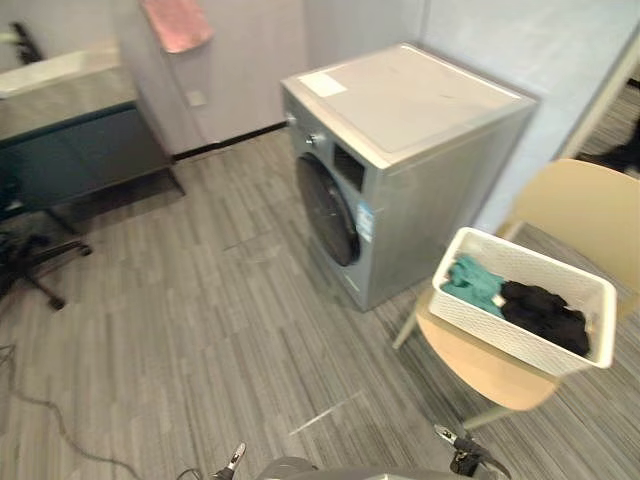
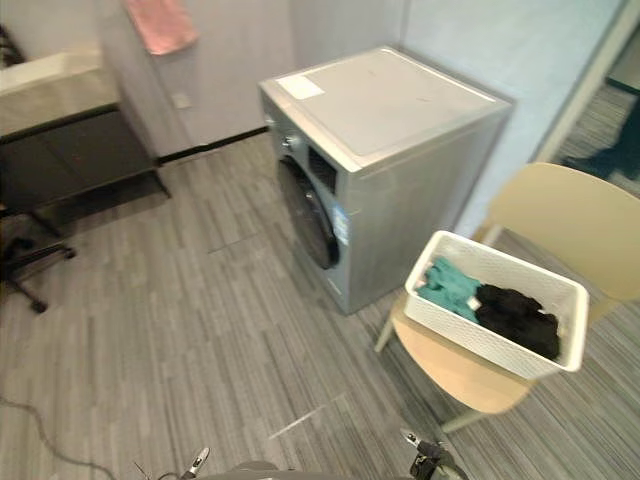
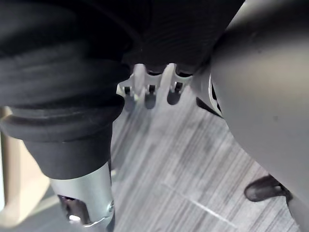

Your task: Pick up the laundry basket with both hands and put the clothes into the washing machine.

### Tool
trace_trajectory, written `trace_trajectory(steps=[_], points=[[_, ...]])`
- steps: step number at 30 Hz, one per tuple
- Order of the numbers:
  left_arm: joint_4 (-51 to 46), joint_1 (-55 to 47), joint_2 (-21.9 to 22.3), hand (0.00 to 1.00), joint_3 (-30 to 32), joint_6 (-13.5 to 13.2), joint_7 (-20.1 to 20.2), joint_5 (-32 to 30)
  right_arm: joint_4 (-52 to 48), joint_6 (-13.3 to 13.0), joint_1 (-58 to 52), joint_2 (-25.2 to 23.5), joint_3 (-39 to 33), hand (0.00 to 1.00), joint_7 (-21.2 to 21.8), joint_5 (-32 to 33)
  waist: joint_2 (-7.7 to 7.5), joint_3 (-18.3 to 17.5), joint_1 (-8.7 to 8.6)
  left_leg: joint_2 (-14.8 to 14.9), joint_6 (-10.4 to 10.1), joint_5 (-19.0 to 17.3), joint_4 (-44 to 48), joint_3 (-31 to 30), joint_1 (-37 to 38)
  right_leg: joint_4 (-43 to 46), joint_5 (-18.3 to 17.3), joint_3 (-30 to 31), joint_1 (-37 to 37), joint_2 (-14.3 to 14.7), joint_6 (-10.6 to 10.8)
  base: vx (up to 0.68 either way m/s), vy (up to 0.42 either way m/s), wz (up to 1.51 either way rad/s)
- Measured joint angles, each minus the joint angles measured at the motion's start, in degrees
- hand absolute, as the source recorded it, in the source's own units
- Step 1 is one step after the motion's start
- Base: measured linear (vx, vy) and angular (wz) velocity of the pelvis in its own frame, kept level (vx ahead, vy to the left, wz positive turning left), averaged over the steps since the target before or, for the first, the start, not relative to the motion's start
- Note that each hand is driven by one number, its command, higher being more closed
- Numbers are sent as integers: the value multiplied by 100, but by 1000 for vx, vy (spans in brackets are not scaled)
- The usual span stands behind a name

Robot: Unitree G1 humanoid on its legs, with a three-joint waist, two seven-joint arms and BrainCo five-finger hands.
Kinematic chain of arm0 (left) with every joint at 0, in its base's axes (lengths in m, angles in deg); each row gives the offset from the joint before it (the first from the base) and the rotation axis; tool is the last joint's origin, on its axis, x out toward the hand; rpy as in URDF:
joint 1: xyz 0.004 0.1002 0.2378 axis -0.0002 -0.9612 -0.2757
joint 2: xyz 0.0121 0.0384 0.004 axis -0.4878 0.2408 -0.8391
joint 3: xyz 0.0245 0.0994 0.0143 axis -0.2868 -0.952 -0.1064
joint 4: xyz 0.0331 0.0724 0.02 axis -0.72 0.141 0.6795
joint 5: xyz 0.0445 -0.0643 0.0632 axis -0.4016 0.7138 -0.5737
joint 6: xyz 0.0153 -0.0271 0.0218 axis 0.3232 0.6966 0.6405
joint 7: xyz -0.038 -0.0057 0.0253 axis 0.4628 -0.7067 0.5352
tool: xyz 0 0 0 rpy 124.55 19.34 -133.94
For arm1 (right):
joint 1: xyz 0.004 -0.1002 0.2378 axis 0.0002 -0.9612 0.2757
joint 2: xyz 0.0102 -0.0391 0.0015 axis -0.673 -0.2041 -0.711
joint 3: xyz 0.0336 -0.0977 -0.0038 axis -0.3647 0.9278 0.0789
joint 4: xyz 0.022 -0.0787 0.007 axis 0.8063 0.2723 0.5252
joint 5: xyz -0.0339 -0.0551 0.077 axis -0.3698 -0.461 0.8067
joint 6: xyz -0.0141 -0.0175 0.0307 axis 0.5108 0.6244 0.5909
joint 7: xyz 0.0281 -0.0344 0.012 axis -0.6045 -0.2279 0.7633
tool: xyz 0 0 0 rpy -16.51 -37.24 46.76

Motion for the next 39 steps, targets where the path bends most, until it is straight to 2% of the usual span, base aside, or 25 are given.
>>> trace_trajectory(steps=[2, 3, 4, 5, 7, 8, 9, 10, 12, 14, 15, 17, 18, 19, 20, 21, 22, 24, 26, 28, 30, 31, 33, 34, 39], points=[[81, -22, -116, 0, 50, 0, 17, -75, -18, -41, -76, -73, 118, 0, 124, 15, 9, 37, -12, 105, 189, -124, 231, -460, -129, 318, -1110, 2506, -695, 1110, 423, -23, -9, 125], [132, 9, -205, 0, 149, 0, 21, -103, -17, -43, -85, -235, 129, 0, 159, 24, -224, 57, -39, 38, 234, -180, 340, -620, -269, 187, -1273, 3411, -998, 1886, 407, -66, -129, 106], [142, 13, -267, 0, 255, -9, 27, -95, -6, -35, -94, -343, 145, 0, 193, 43, -419, 100, -26, -78, 243, -220, 415, -638, -341, -2, -1323, 3568, -1062, 2078, 351, -39, -99, 88], [164, 75, -319, 0, 314, 18, 40, -133, 25, -21, -144, -443, 170, 0, 226, 72, -546, 84, 27, -75, 225, -359, 650, -638, -487, -156, -1417, 3655, -920, 2050, 351, -38, -32, 48], [199, 91, -152, 0, 665, 78, 20, -179, -208, -37, -221, -472, 235, 0, 226, 435, -454, 218, 19, 66, 535, -844, 941, -722, -618, 850, -1293, 3380, -1415, 2013, 386, -72, -61, 15], [197, 116, -160, 0, 648, 93, -2, -182, -285, -71, -251, -451, 262, 0, 220, 608, -346, 278, -7, 133, 541, -859, 938, -758, -565, 860, -1447, 3380, -1535, 2068, 501, -80, -120, 9], [154, 225, -154, 0, 613, 79, -17, -181, -397, -132, -362, -487, 376, 0, 218, 900, -331, 232, -6, 261, 504, -882, 806, -839, -584, 29, -1542, 3301, -1511, 2273, 525, -32, -152, 42], [84, 365, -226, 0, 600, 8, -22, -177, -453, -146, -412, -609, 453, 0, 214, 1044, -518, 196, -35, 230, 466, -859, 533, -953, -544, -595, -1313, 3325, -1515, 2393, 424, -13, -186, 60], [39, 542, -280, 0, 604, 0, -22, -247, -495, -163, -492, -693, 438, 0, 213, 1145, -655, 95, -131, 210, 324, -871, 974, -987, -634, -751, -1284, 3206, -1470, 2431, 384, 155, -160, 64], [-47, 522, -29, 0, 621, -9, -46, -235, -663, -187, -579, -538, 456, 0, 178, 1143, -250, -29, -162, 513, 102, -1297, 1655, -1152, -695, -714, -1278, 2981, -1425, 2776, 278, 234, -102, 34], [-43, 530, -7, 0, 601, -8, -42, -238, -675, -188, -584, -518, 459, 0, 167, 1145, -184, -67, -174, 535, 161, -1360, 1846, -1183, -744, -677, -1332, 2947, -1391, 2845, 187, 140, -32, 7], [-33, 450, 59, 0, 599, -4, -45, -240, -700, -172, -696, -520, 466, 0, 118, 1158, -33, -286, -171, 789, 5, -1476, 2076, -1274, -750, -757, -1463, 2891, -1220, 3161, 113, 200, -61, 1], [-97, 445, 41, 0, 600, -11, -46, -240, -706, -175, -715, -564, 459, 0, 92, 1156, -80, -419, -262, 825, -154, -1380, 2767, -1290, -1052, -898, -1455, 2804, -1085, 3269, 92, 318, -70, 10], [-175, 455, 65, 0, 602, -12, -44, -241, -710, -172, -696, -558, 473, 0, 92, 1140, -23, -417, -288, 841, -514, -1175, 3537, -1360, -1380, -947, -1463, 2793, -954, 3377, 95, 355, -49, -1], [-227, 473, 91, 0, 597, -5, -44, -241, -740, -173, -692, -510, 567, 0, 92, 1133, 45, -388, -260, 909, -991, -538, 4647, -1305, -1855, -1040, -1491, 2858, -696, 3528, 62, 265, -23, -28], [-247, 455, 106, 0, 601, -8, -45, -238, -746, -173, -691, -503, 589, 0, 92, 1135, 59, -381, -232, 936, -976, -60, 5079, -1198, -2006, -1126, -1511, 2969, -533, 3589, 22, 286, 12, -75], [-243, 397, 23, 0, 592, -11, -46, -237, -728, -174, -685, -518, 638, 0, 77, 1136, -50, -339, -105, 1072, -778, 479, 5727, -865, -2207, -1312, -1500, 3247, -207, 3578, -36, 223, 24, -77], [-245, 305, -12, 0, 584, -13, -58, -219, -706, -190, -615, -501, 823, 0, 24, 1137, -79, -330, -96, 1126, -126, -277, 5778, -477, -2648, -1659, -1479, 3635, 216, 3481, -39, 318, 66, -86], [-245, 227, -6, 0, 588, -11, -64, -114, -678, -190, -502, -506, 927, 0, -26, 1139, -135, -348, 33, 1122, -83, -574, 4882, -421, -3009, -1873, -1492, 4064, 373, 3292, -23, 324, 191, -110], [-238, 125, -9, 0, 709, -8, -73, -5, -634, -193, -325, -576, 1039, 0, -24, 1134, -185, -255, 37, 1135, -108, -531, 3165, -602, -3097, -2095, -1539, 4411, 553, 3074, 114, 311, 299, -100], [-234, 7, 23, 0, 919, -5, -81, 183, -695, -266, -327, -591, 1055, 0, -24, 1134, -55, -249, 36, 1258, -171, -332, 1187, -980, -2880, -2124, -1833, 4681, 799, 2935, 403, 378, 479, -62], [-234, -95, -38, 0, 991, -11, -80, 318, -673, -274, -374, -661, 1079, 0, -25, 1132, -151, -314, 55, 1077, -463, 394, 1323, -841, -2821, -2080, -2044, 4822, 929, 2701, 478, 405, 449, -40], [-216, -43, -171, 0, 1178, -92, -94, 370, -494, -273, -342, -885, 1080, 0, -1, 1118, -527, -371, 29, 821, -532, 463, 1637, -644, -2885, -1945, -1944, 5262, 889, 2438, 399, 404, 355, -30], [-201, 7, -165, 0, 1339, -99, -95, 364, -418, -244, -279, -906, 1102, 0, 8, 1052, -593, -378, 53, 801, -564, 430, 1791, -498, -2866, -1696, -1709, 5523, 759, 2378, 444, 366, 328, -36], [50, -35, -86, 0, 1194, -86, -92, 318, -289, -271, -293, -741, 878, 0, 92, 916, -567, -364, -26, 440, -98, -54, 1976, 84, -2126, -238, -679, 5988, 383, 2001, 566, 309, 302, -39]])
